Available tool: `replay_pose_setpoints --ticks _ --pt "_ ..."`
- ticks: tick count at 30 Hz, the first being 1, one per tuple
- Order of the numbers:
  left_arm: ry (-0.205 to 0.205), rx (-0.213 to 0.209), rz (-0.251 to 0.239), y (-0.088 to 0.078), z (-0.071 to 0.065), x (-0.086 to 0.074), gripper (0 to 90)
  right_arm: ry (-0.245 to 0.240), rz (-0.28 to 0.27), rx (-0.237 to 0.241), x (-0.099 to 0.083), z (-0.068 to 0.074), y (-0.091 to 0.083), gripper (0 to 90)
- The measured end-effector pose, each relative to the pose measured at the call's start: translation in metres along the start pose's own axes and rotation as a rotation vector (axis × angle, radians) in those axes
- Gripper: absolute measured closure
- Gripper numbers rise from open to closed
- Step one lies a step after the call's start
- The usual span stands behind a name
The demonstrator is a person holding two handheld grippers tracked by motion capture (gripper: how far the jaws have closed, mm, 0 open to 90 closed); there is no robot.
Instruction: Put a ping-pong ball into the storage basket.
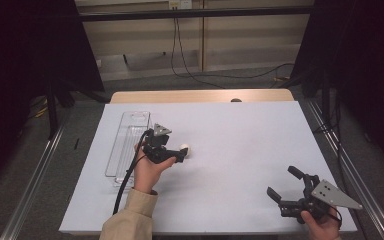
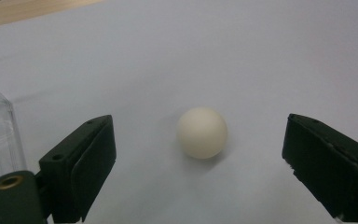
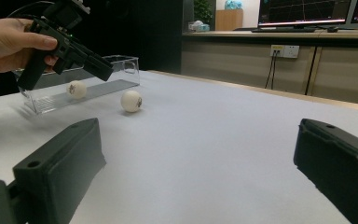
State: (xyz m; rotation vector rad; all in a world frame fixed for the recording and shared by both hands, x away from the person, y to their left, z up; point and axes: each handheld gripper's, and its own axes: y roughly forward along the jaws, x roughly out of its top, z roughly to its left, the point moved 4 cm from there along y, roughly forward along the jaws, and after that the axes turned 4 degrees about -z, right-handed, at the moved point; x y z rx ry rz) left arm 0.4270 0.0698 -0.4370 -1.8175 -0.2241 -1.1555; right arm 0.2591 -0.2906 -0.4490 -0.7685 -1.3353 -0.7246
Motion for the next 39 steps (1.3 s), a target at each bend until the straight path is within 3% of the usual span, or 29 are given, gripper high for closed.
replay_pose_setpoints --ticks 34,38,39 --pt "0.033 0.021 0.023 0.02 -0.005 -0.007 9.8 0.003 -0.001 0.001 0.0 0.0 0.0 0.7" --pt "0.02 0.024 0.019 0.023 -0.005 -0.008 9.9 0.004 -0.001 0.0 0.0 0.0 0.0 0.7" --pt "0.034 0.025 0.03 0.024 -0.004 -0.009 10.0 0.004 -0.001 0.0 0.0 0.0 0.0 0.6"
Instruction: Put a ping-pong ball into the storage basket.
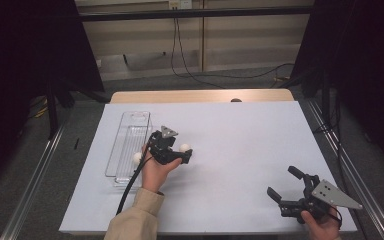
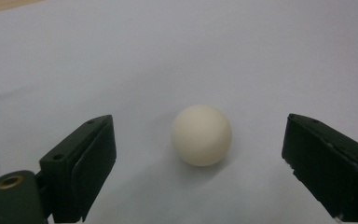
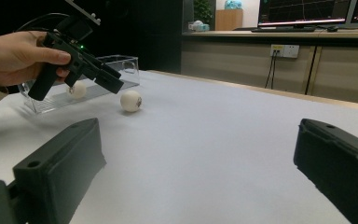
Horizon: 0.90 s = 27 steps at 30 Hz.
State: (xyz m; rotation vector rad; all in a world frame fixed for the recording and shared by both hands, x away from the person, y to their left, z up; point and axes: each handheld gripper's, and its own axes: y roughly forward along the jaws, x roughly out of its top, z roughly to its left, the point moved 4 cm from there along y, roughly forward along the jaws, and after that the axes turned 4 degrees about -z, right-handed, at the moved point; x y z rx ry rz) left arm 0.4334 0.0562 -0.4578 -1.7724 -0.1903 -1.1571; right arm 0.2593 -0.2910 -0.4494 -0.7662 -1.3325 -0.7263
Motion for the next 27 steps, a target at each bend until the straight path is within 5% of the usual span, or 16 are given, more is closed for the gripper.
replay_pose_setpoints --ticks 27 --pt "0.009 0.004 0.013 0.018 -0.003 -0.007 22.6 0.0 0.002 0.001 -0.001 -0.001 0.0 0.6"
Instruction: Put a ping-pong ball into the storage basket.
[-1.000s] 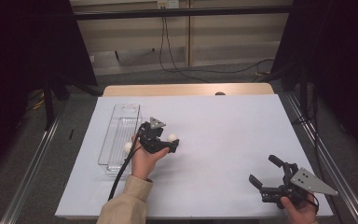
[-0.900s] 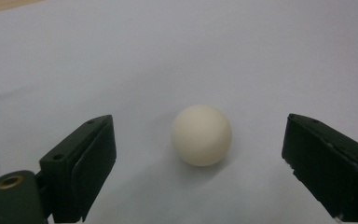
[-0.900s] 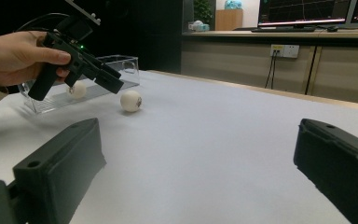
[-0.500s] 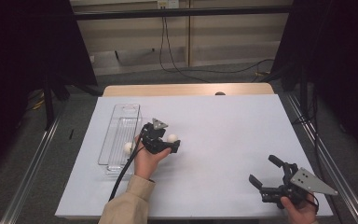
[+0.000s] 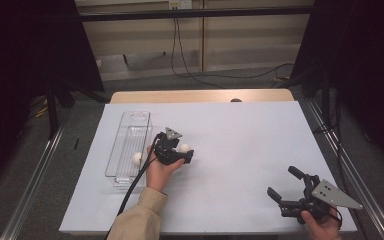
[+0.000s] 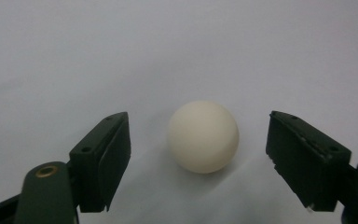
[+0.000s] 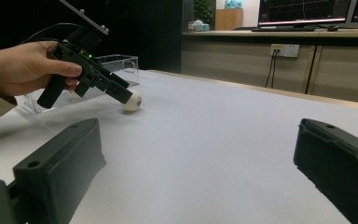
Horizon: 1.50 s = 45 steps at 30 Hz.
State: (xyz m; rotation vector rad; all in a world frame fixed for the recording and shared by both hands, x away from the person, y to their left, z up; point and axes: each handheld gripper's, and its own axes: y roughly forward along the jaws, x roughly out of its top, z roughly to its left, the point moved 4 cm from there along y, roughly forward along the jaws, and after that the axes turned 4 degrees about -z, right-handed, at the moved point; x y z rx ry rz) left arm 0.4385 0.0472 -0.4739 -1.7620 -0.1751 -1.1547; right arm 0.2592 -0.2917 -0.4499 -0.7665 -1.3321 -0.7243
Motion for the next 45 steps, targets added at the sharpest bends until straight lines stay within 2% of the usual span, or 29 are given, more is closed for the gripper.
replay_pose_setpoints --ticks 10,12,26,38,43,45 --pt "-0.017 -0.03 -0.002 0.002 0.0 -0.001 28.3 0.0 0.0 -0.001 0.0 0.0 -0.001 0.6" --pt "-0.007 -0.028 0.005 0.003 0.001 -0.001 29.2 0.0 0.0 -0.001 0.0 0.0 -0.001 0.7" --pt "-0.015 -0.05 0.01 0.006 -0.001 -0.003 37.0 0.0 0.0 -0.001 0.0 0.0 -0.001 0.6" --pt "-0.003 -0.053 0.018 0.01 0.0 -0.005 41.6 -0.001 0.0 -0.003 0.0 0.0 -0.001 0.6" --pt "-0.006 -0.052 0.015 0.01 0.001 -0.005 43.3 -0.001 0.0 -0.003 0.0 0.0 -0.001 0.7" --pt "-0.021 -0.058 0.011 0.011 0.0 -0.005 44.4 -0.001 0.0 -0.004 0.0 0.0 -0.002 0.7"
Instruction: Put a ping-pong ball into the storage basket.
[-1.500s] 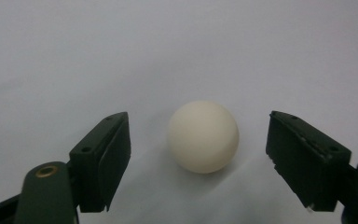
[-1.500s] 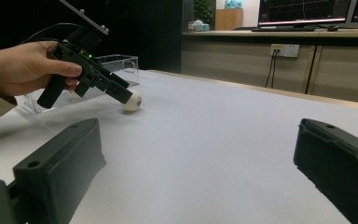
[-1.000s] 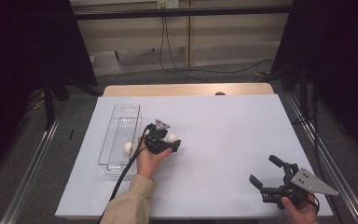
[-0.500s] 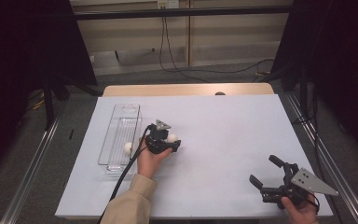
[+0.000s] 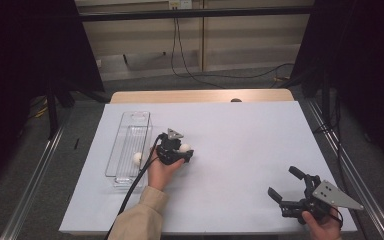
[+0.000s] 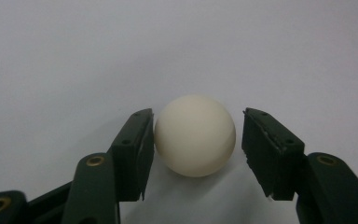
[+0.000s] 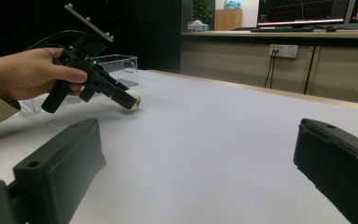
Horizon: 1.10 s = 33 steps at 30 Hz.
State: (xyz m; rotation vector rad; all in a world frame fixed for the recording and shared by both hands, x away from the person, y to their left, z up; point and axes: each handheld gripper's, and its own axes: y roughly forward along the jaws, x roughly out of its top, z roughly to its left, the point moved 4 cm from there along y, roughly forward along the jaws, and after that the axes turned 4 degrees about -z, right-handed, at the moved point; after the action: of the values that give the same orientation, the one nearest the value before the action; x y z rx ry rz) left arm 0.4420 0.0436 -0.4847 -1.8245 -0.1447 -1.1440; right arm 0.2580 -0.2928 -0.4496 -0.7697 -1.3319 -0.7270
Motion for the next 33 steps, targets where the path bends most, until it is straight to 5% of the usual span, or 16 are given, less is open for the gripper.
replay_pose_setpoints --ticks 33 --pt "-0.004 -0.004 -0.002 0.0041 0.0008 -0.0015 50.6 -0.001 0.0 -0.001 -0.0002 -0.0004 -0.0009 0.7"
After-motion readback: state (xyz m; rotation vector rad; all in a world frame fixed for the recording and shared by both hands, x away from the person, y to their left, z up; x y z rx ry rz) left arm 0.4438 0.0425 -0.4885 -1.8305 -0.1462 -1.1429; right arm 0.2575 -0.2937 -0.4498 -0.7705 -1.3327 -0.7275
